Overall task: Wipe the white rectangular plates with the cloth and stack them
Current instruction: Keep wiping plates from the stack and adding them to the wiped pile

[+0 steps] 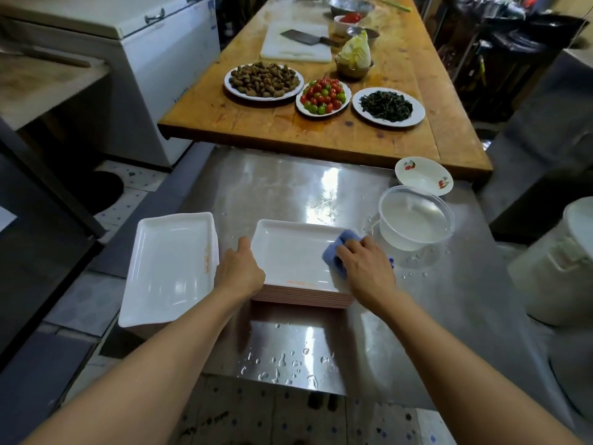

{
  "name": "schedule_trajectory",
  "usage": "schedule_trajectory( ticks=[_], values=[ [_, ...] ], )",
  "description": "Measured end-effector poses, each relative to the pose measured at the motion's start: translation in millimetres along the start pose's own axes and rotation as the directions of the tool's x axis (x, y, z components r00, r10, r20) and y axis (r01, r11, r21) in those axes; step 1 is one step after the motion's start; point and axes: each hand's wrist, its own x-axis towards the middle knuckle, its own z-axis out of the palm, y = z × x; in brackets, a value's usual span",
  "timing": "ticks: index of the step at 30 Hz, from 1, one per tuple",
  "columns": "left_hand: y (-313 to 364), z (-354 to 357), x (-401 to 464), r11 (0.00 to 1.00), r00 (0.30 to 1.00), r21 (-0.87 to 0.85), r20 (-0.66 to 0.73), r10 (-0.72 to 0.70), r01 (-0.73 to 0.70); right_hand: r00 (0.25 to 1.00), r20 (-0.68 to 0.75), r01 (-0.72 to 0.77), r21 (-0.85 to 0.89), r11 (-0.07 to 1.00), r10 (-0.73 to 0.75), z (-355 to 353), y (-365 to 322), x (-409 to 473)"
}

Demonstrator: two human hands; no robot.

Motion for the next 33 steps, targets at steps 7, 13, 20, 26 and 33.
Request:
schedule_trajectory(
  ticks=[7,13,20,26,33],
  values=[
    [6,-1,-6,0.999,1.000,0.052,-0.006,-0.015,0.015,0.996,0.050,0.062,0.193,0.979,-0.073,-8,2,-39],
    [19,9,-28,0.947,0.946,0.242,-0.193,0.260,-0.211,0.943,-0.066,-0.217,0.624,0.751,0.327,-23,20,-54],
    [42,47,-32,0.799,0.862,0.326,0.168,0.478,-0.506,0.873,-0.006,-0.348,0.693,0.631,0.488,-20,34,-66],
    [41,45,-40,0.739,0.800,0.373,0.015,0.600,-0.561,0.861,0.016,-0.363,0.719,0.593,0.508,-17,34,-72],
    [45,20,-52,0.724,0.729,0.279,-0.104,0.676,-0.631,0.830,0.004,-0.334,0.804,0.491,0.557,-20,31,-79]
  ],
)
